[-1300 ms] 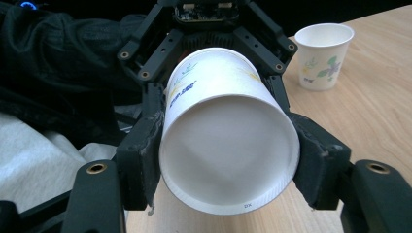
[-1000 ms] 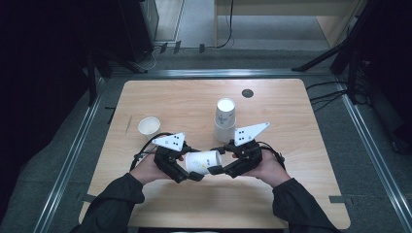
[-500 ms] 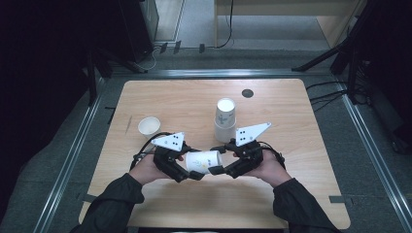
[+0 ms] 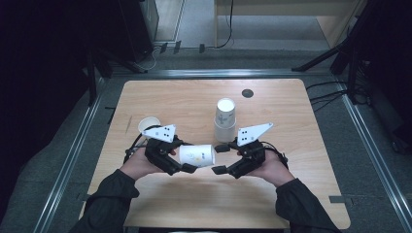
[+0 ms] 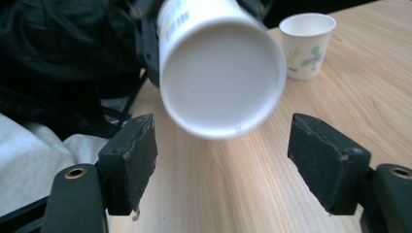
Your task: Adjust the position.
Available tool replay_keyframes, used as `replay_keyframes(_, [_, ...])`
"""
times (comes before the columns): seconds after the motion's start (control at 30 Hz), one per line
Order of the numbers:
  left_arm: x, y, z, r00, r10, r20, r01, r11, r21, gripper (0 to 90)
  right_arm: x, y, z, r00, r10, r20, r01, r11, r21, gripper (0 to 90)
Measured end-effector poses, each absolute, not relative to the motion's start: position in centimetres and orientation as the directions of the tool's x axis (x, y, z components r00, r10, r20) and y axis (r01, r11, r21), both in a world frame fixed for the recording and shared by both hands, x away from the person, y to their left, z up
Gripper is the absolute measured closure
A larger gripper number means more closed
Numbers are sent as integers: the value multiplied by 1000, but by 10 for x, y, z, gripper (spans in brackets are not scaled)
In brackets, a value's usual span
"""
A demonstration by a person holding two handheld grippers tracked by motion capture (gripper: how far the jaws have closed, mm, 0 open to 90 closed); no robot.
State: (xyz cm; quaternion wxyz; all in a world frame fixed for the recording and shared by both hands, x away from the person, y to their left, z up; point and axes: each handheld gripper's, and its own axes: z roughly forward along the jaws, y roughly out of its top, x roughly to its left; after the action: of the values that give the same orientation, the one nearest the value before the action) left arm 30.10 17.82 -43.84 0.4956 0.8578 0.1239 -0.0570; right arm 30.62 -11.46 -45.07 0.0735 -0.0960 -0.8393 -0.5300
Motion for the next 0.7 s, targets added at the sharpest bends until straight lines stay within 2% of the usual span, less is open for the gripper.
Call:
replay_keyframes(0.4, [309,177,-418,961,194,-195,271,-542,796,256,304,-119,-455,-969,141,205,247,461,852,279])
replay_keyframes(0.7, [315,166,-411,969,177,-174,247,-614,750,258,303,-123,-458,-966,164,199,254,466,847,279])
